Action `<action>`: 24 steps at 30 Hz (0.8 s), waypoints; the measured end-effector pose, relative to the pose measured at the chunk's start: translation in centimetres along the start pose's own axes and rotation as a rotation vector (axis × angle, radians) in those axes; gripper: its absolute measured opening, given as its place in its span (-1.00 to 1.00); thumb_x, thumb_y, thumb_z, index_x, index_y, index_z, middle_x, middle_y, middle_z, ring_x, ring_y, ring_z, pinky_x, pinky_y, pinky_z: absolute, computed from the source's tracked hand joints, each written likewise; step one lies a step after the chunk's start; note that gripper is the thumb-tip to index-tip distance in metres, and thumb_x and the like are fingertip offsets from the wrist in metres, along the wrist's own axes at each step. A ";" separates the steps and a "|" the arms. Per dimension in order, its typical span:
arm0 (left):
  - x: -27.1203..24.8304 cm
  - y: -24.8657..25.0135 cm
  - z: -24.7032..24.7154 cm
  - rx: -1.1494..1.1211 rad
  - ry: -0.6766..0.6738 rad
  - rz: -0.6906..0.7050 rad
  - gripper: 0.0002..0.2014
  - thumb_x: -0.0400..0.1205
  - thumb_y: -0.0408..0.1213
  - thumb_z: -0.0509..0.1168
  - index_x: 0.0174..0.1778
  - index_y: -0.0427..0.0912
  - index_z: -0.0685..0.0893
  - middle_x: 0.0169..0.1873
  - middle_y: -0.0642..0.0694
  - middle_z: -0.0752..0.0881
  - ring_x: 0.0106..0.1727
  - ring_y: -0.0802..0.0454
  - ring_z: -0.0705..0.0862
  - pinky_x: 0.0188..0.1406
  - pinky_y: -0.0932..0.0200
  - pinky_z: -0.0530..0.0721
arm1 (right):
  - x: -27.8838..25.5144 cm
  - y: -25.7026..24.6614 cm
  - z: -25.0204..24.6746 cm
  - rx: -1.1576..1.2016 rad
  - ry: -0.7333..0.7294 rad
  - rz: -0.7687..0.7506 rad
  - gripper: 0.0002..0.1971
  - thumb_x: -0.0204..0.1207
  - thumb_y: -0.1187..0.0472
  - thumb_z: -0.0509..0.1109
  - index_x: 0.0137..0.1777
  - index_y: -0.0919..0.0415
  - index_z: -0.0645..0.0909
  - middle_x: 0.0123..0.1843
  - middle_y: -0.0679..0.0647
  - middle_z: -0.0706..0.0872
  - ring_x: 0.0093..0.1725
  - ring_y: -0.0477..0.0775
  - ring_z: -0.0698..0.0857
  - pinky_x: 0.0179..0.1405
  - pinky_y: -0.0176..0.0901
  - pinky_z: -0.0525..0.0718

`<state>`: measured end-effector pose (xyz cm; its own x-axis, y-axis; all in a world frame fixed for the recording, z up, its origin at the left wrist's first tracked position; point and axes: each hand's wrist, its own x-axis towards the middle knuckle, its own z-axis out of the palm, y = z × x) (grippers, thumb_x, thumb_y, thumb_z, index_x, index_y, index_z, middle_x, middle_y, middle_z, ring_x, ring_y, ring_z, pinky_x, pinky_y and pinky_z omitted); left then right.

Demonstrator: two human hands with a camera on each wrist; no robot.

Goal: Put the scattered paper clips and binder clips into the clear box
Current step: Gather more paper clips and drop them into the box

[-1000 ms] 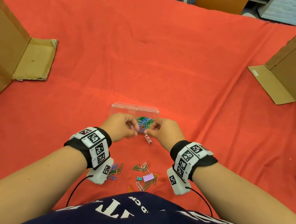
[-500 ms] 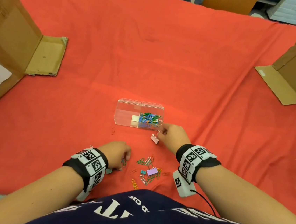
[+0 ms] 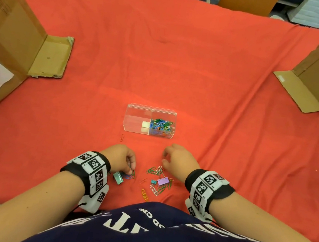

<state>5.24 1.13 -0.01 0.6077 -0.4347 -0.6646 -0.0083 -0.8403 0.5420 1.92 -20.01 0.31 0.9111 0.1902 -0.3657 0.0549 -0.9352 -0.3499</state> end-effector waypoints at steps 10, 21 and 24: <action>-0.4 -0.3 -1.2 -0.201 0.001 -0.011 -0.75 0.40 -0.58 0.33 -0.36 -0.09 0.65 -0.46 -0.05 0.66 -0.51 0.18 0.61 -0.51 0.41 0.60 | 0.5 -2.3 2.1 -0.101 -0.256 -0.152 -0.78 0.44 0.25 0.38 0.09 0.21 0.60 0.18 0.21 0.68 0.17 0.27 0.64 0.19 0.05 0.57; 1.3 3.0 -3.8 -0.281 0.048 0.156 -0.75 0.42 -0.57 0.42 -0.32 -0.07 0.68 -0.49 -0.02 0.67 -0.55 0.29 0.64 -0.39 0.42 0.69 | 0.4 -2.1 1.4 -0.078 -0.243 -0.169 -0.84 0.33 0.29 0.37 -0.08 0.22 0.61 0.02 0.20 0.71 -0.02 0.26 0.68 -0.06 0.00 0.61; 1.9 4.4 -4.6 -0.295 0.223 0.202 -0.74 0.41 -0.54 0.42 -0.35 -0.04 0.66 -0.48 -0.04 0.66 -0.57 0.30 0.62 -0.39 0.43 0.65 | 1.0 -1.5 -0.3 0.183 -0.104 -0.063 -0.89 0.30 0.33 0.38 -0.18 0.19 0.63 -0.24 0.09 0.73 -0.18 0.12 0.68 -0.14 -0.14 0.60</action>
<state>9.99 -1.84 3.50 0.7745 -0.4729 -0.4202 0.0637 -0.6025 0.7956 2.85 -18.55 0.75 0.8607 0.2849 -0.4219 0.0262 -0.8524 -0.5222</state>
